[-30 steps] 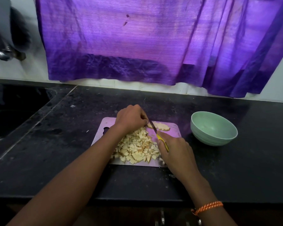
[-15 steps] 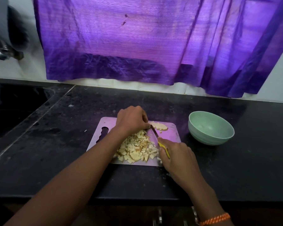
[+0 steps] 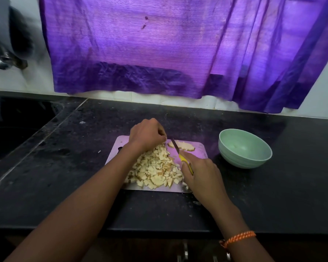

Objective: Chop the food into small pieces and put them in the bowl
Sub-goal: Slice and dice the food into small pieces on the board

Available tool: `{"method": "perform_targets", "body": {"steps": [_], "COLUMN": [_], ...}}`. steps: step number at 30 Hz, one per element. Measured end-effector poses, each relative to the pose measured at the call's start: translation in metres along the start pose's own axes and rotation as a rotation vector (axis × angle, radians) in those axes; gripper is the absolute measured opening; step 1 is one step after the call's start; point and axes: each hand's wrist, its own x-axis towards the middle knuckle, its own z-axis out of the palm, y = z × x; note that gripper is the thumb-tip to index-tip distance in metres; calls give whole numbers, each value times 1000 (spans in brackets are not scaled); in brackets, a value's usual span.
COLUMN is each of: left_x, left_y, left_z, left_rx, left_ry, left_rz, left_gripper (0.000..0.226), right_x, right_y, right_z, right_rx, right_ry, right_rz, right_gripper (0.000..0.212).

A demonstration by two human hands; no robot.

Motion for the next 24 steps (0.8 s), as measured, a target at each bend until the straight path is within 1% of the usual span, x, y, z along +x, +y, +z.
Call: {"method": "perform_targets", "body": {"steps": [5, 8, 11, 14, 17, 21, 24], "left_x": [-1, -3, -6, -7, -6, -6, -6], "left_y": [2, 4, 8, 11, 10, 10, 8], "left_z": [2, 4, 7, 8, 9, 7, 5], "left_rx": [7, 28, 104, 140, 127, 107, 75], "left_ry": [-26, -33, -7, 23, 17, 0, 3], "left_rz": [18, 38, 63, 65, 61, 71, 80], "left_gripper": [6, 6, 15, 16, 16, 17, 13], "right_x": [2, 7, 11, 8, -4, -25, -28], "right_y": [-2, -4, -8, -1, 8, 18, 33], "right_z": [-2, -2, -3, -3, -4, -11, -15], "right_rx": [-20, -80, -39, -5, 26, 114, 196], "right_ry": [-28, -90, -126, -118, -87, -55, 75], "right_rz": [-10, -6, -5, 3, -9, -26, -3], "right_gripper": [38, 41, 39, 35, 32, 36, 36]}}
